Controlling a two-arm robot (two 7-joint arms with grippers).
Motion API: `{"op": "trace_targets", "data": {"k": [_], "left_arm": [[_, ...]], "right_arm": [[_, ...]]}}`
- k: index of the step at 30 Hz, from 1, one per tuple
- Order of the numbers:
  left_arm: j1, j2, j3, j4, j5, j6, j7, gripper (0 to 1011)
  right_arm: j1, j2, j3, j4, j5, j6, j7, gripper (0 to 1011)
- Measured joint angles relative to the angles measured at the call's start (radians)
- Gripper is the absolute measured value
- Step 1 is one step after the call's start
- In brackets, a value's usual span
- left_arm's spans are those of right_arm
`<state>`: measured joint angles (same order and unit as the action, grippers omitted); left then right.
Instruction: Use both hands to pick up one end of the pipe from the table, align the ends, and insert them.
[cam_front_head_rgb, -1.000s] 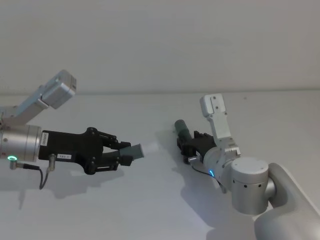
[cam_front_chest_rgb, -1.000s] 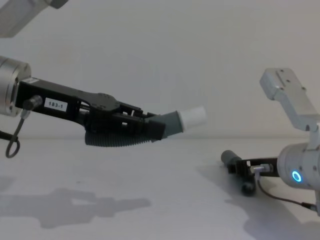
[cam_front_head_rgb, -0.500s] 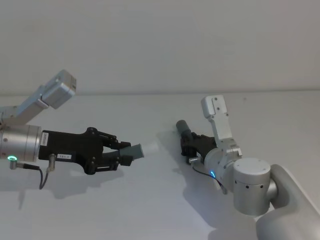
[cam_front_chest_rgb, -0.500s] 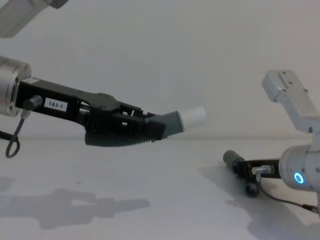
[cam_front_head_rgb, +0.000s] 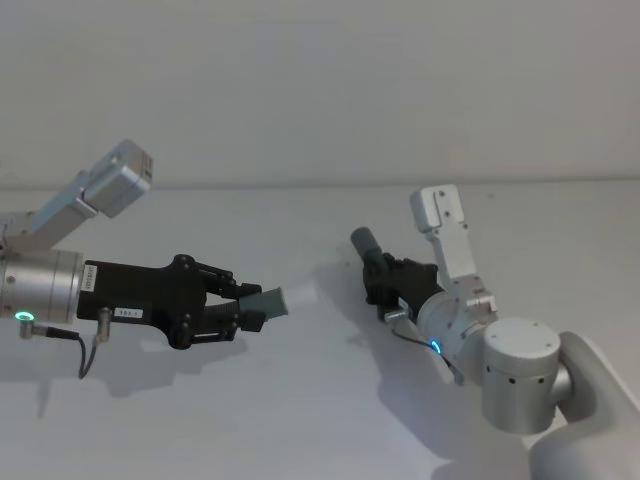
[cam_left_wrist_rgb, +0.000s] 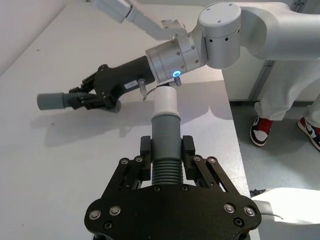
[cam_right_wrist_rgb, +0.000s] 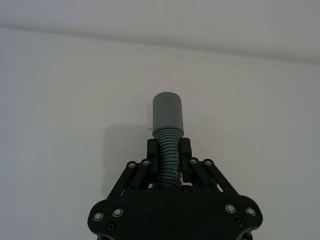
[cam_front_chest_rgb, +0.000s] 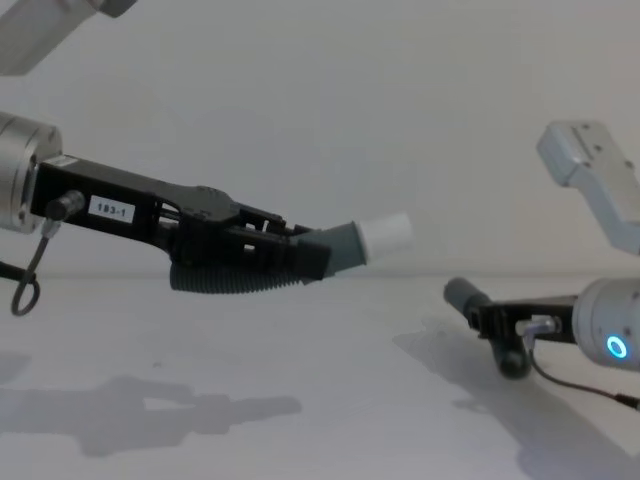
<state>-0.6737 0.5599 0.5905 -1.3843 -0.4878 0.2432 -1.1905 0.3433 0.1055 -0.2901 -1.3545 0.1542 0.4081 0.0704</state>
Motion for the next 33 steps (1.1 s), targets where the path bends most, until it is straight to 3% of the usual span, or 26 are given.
{"op": "trace_targets", "data": {"k": [13, 33], "left_arm": [[0.0, 0.0, 0.0, 0.0, 0.0, 0.0, 0.0, 327], [0.0, 0.0, 0.0, 0.0, 0.0, 0.0, 0.0, 327]], "right_arm": [[-0.029, 0.088, -0.01, -0.076, -0.006, -0.146, 0.134, 227], [-0.058, 0.3, -0.028, -0.175, 0.007, -0.395, 0.397, 226]]}}
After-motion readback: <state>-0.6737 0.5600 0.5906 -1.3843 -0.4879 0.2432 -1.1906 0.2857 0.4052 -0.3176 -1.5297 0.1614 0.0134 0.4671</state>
